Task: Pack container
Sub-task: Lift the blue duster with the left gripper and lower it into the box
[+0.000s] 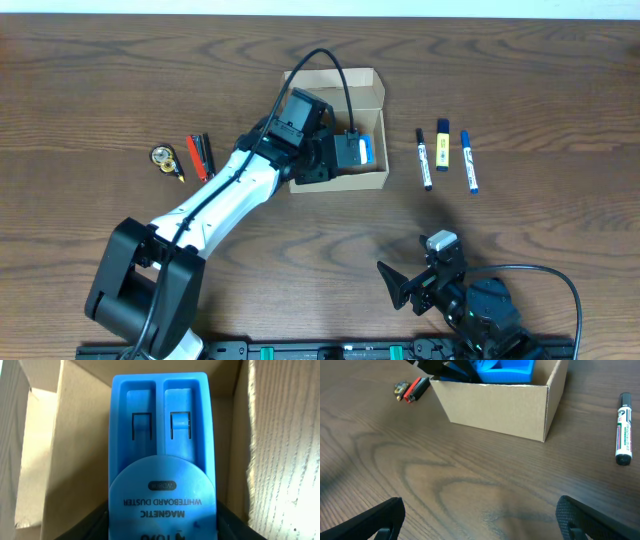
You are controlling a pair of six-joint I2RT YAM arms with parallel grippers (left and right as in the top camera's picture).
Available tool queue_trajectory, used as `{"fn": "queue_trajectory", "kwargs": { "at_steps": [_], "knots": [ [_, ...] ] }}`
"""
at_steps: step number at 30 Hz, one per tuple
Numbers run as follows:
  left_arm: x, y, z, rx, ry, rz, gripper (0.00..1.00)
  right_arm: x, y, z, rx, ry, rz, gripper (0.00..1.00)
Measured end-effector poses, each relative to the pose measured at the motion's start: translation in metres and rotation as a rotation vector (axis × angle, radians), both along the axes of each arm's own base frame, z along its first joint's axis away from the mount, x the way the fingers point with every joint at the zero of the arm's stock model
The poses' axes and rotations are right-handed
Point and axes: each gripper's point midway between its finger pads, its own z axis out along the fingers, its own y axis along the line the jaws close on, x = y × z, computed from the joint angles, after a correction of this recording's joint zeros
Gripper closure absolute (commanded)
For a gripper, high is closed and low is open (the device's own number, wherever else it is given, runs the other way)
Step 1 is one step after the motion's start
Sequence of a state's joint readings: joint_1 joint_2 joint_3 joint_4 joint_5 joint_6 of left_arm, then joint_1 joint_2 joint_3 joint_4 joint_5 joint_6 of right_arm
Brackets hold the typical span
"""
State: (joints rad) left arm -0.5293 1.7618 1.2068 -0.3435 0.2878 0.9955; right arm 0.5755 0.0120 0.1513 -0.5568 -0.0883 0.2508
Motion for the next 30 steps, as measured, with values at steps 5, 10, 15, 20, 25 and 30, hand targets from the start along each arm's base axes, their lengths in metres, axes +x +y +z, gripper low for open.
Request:
{"fn": "queue_trajectory", "kwargs": {
  "at_steps": [5, 10, 15, 20, 25, 30],
  "knots": [
    [0.0, 0.006, -0.015, 0.021, 0.04, 0.011, 0.62, 0.0, 0.0, 0.0, 0.0, 0.0, 0.0, 0.01],
    [-0.005, 0.009, -0.025, 0.045, 0.073, 0.013, 0.62, 0.0, 0.0, 0.0, 0.0, 0.0, 0.0, 0.01],
    [-0.006, 0.015, -0.028, 0.068, 0.081, 0.021, 0.63, 0.0, 0.0, 0.0, 0.0, 0.0, 0.0, 0.01],
    [-0.006, 0.022, -0.03, 0.088, 0.092, 0.03, 0.62, 0.0, 0.0, 0.0, 0.0, 0.0, 0.0, 0.01],
    [-0.007, 0.022, -0.031, 0.089, 0.094, 0.031, 0.53, 0.0, 0.0, 0.0, 0.0, 0.0, 0.0, 0.01],
    [-0.007, 0.022, -0.031, 0.085, 0.099, 0.041, 0.47, 0.0, 0.0, 0.0, 0.0, 0.0, 0.0, 0.01]
  ]
}}
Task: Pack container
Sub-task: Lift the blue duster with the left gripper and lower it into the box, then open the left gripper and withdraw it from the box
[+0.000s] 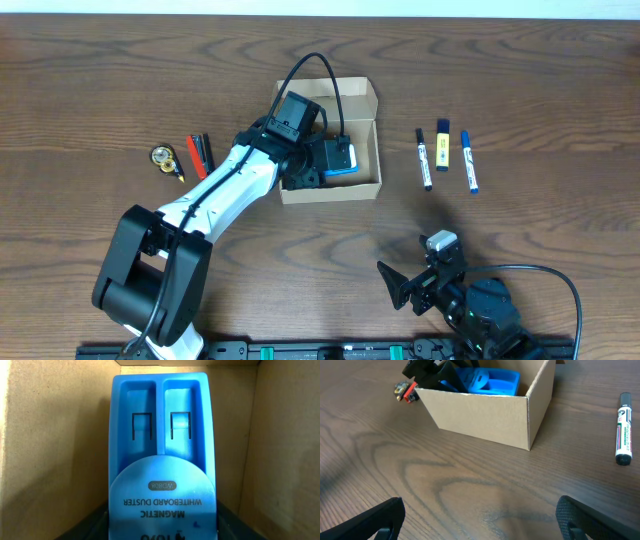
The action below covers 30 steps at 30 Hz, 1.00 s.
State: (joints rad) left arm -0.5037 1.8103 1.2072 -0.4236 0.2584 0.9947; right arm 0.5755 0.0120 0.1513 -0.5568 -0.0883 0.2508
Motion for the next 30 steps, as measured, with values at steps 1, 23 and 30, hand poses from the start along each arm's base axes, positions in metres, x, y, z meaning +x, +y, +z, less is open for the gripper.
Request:
{"fn": "queue_trajectory", "kwargs": {
  "at_steps": [1, 23, 30],
  "knots": [
    [0.0, 0.0, 0.0, 0.0, 0.001, 0.001, 0.45, 0.0, 0.0, 0.0, 0.0, 0.0, 0.0, 0.01],
    [0.024, -0.013, 0.049, -0.087, 0.006, 0.147, 0.13, 0.0, 0.0, 0.0, 0.0, 0.0, 0.0, 0.01],
    [0.034, -0.003, 0.111, -0.085, 0.039, 0.341, 0.18, 0.0, 0.0, 0.0, 0.0, 0.0, 0.0, 0.01]
  ]
}}
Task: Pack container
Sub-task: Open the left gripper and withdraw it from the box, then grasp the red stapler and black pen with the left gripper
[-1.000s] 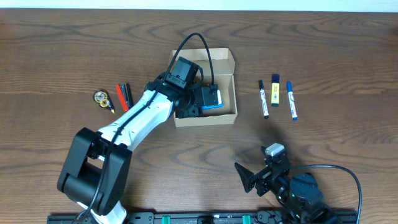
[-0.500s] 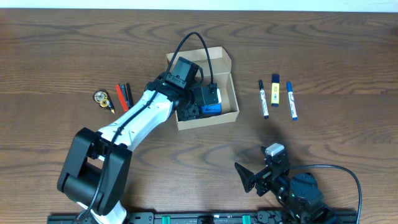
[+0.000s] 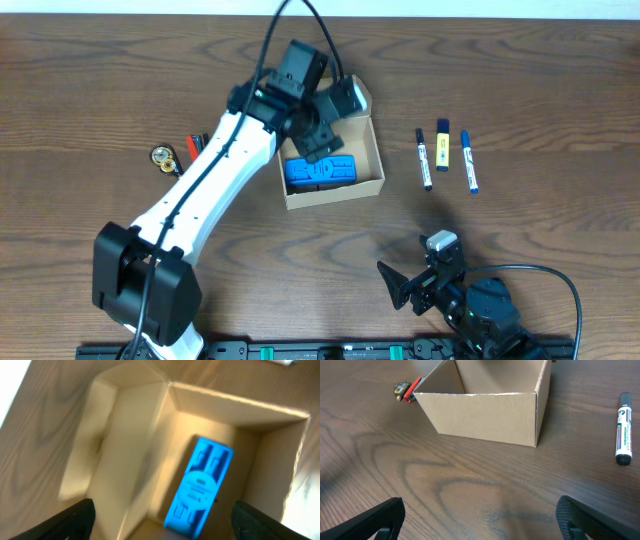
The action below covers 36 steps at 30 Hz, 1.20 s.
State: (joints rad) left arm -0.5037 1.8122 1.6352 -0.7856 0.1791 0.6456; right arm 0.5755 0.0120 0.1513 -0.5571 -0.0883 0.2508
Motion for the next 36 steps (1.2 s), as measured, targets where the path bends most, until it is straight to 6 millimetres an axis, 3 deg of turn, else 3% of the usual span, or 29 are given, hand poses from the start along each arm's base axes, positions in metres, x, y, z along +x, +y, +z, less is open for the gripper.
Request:
{"fn": "queue_trajectory", "kwargs": {
  "at_steps": [4, 8, 15, 19, 21, 25, 32, 36],
  "knots": [
    [0.007, 0.024, 0.021, 0.029, 0.011, 0.177, 0.18, 0.0, 0.0, 0.0, 0.0, 0.0, 0.0, 0.01],
    [0.024, 0.056, 0.031, 0.006, 0.018, 0.366, 0.21, 0.0, 0.0, 0.0, 0.0, 0.0, 0.0, 0.01],
    [0.049, 0.156, 0.028, -0.057, 0.071, 0.777, 0.2, 0.0, 0.0, 0.0, 0.0, 0.0, 0.0, 0.01],
    [0.052, 0.21, 0.026, -0.083, 0.098, 0.976, 0.2, 0.0, 0.0, 0.0, 0.0, 0.0, 0.0, 0.01],
    [0.051, 0.226, 0.022, -0.093, 0.107, 1.041, 0.2, 0.0, 0.0, 0.0, 0.0, 0.0, 0.0, 0.01],
    [0.042, 0.244, -0.003, -0.096, 0.161, 1.144, 0.2, 0.0, 0.0, 0.0, 0.0, 0.0, 0.0, 0.01],
    [0.018, 0.244, -0.073, -0.089, 0.265, 1.248, 0.16, 0.0, 0.0, 0.0, 0.0, 0.0, 0.0, 0.01],
    [0.01, 0.243, -0.1, -0.103, 0.284, 1.289, 0.15, 0.0, 0.0, 0.0, 0.0, -0.001, 0.0, 0.01]
  ]
}}
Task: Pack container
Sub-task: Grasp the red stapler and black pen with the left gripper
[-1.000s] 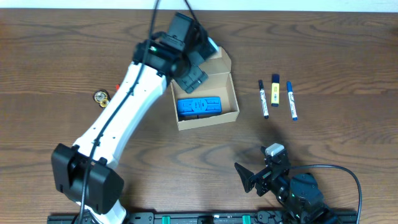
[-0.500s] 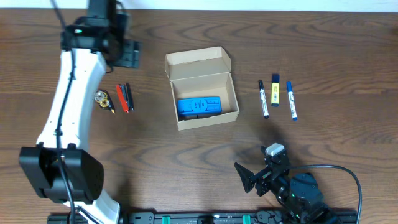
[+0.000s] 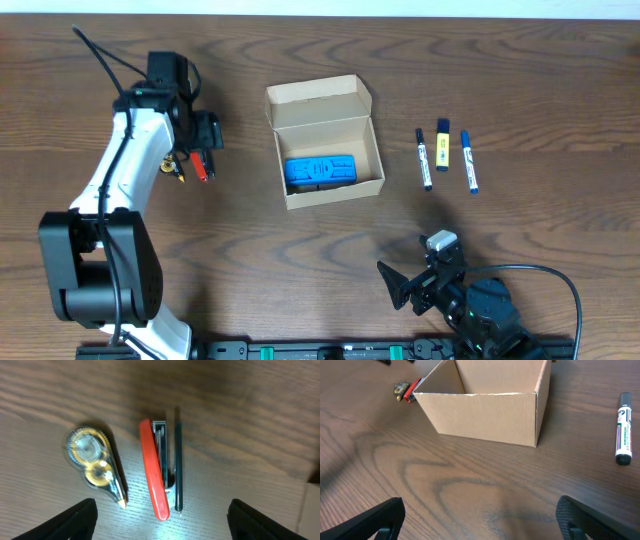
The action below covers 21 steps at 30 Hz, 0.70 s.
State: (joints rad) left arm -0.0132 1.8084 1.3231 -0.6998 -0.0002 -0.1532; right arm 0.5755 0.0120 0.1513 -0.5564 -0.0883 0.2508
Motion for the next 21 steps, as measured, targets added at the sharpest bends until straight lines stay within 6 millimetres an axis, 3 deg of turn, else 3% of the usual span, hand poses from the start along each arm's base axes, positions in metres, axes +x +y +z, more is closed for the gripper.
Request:
{"fn": "queue_trajectory", "kwargs": {
  "at_steps": [14, 21],
  "knots": [
    [0.01, -0.012, -0.032, -0.022, -0.07, 0.028, 0.18, 0.0, 0.0, 0.0, 0.0, 0.0, 0.0, 0.01],
    [0.007, -0.017, -0.063, -0.028, -0.007, 0.05, 0.24, 0.0, 0.0, 0.0, 0.0, 0.0, 0.0, 0.01]
  ]
}}
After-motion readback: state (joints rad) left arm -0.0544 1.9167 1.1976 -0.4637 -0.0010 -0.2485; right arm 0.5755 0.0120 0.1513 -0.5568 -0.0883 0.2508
